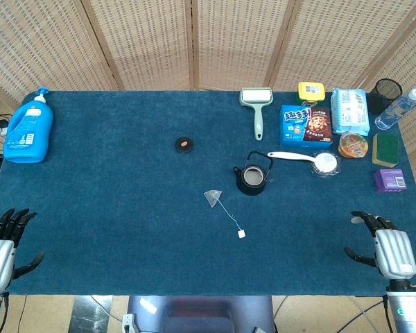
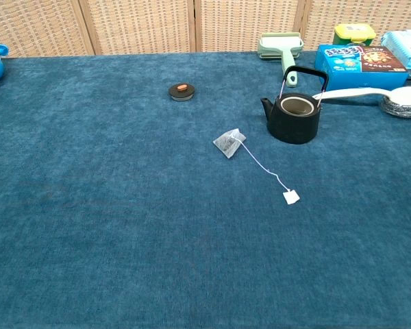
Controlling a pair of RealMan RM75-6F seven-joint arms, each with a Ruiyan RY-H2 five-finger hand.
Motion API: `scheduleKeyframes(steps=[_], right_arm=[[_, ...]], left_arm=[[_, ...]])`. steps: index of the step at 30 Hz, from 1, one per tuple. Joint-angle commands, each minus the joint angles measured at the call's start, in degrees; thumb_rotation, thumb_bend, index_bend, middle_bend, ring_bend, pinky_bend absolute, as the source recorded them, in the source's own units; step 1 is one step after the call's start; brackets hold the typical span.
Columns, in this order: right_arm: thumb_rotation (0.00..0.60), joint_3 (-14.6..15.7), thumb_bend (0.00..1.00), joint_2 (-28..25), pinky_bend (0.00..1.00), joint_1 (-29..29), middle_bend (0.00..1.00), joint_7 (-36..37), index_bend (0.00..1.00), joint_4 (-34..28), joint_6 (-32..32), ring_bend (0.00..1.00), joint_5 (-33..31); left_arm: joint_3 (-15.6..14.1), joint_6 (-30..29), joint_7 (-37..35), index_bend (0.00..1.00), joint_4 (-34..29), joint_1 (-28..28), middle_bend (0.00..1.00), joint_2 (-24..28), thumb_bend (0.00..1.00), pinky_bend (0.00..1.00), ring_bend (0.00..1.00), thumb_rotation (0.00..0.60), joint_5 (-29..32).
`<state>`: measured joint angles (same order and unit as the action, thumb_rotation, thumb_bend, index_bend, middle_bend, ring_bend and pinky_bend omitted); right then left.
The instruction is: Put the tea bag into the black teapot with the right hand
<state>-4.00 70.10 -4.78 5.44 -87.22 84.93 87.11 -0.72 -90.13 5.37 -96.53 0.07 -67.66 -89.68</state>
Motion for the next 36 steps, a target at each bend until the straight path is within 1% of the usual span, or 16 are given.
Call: scheduleKeyframes(steps=[1,7,20,28,32,35,36], right_arm=[[0.600,0.06,0.11,0.13,0.40,-0.25,0.37,0.25,0.25,0.18,-0.52,0.35,-0.22],[0.600,0.23,0.12,0.43,0.40,-0.35,0.37,0.68,0.25,0.44,-0.77,0.36,-0.20],[0.600,0.48,0.12,-0.08,0.40,0.37,0.37,1.84,0.25,0.33,1.64,0.36,1.41],[0.600,1.01,0.12,-1.03,0.42,-0.57,0.39,4.48,0.25,0.01,1.55,0.40,3.93],[0.600,1.38,0.14,-1.96,0.47,-1.95,0.42,6.26,0.25,-0.59,0.88,0.49,6.27],[0.600,2.23,0.17,-3.13,0.58,-4.37,0.46,7.55,0.25,-1.66,-1.47,0.57,9.42],[0.600,2.40,0.17,-3.49,0.64,-4.95,0.47,7.60,0.25,-2.02,-2.10,0.61,9.99]], left_arm=[[0.04,0.31,0.03,0.14,0.13,-0.07,0.12,-0.13,0.29,0.14,0.03,0.600,0.23],[-0.02,0.52,0.04,0.14,0.10,-0.04,0.12,-0.12,0.29,0.14,0.03,0.600,0.30],[0.25,-0.79,-0.57,0.14,-0.18,0.26,0.12,0.89,0.29,0.14,0.03,0.600,-0.81],[0.59,-0.96,-0.11,0.14,-0.98,-0.02,0.12,1.73,0.29,0.14,0.03,0.600,-1.34],[0.77,-0.98,0.49,0.14,-1.72,-0.37,0.12,2.35,0.29,0.14,0.03,0.600,-1.99],[1.07,-0.77,1.02,0.14,-2.19,-0.75,0.12,2.89,0.29,0.14,0.03,0.600,-2.16],[1.15,-0.64,1.15,0.14,-2.36,-0.86,0.12,3.05,0.29,0.14,0.03,0.600,-2.08]])
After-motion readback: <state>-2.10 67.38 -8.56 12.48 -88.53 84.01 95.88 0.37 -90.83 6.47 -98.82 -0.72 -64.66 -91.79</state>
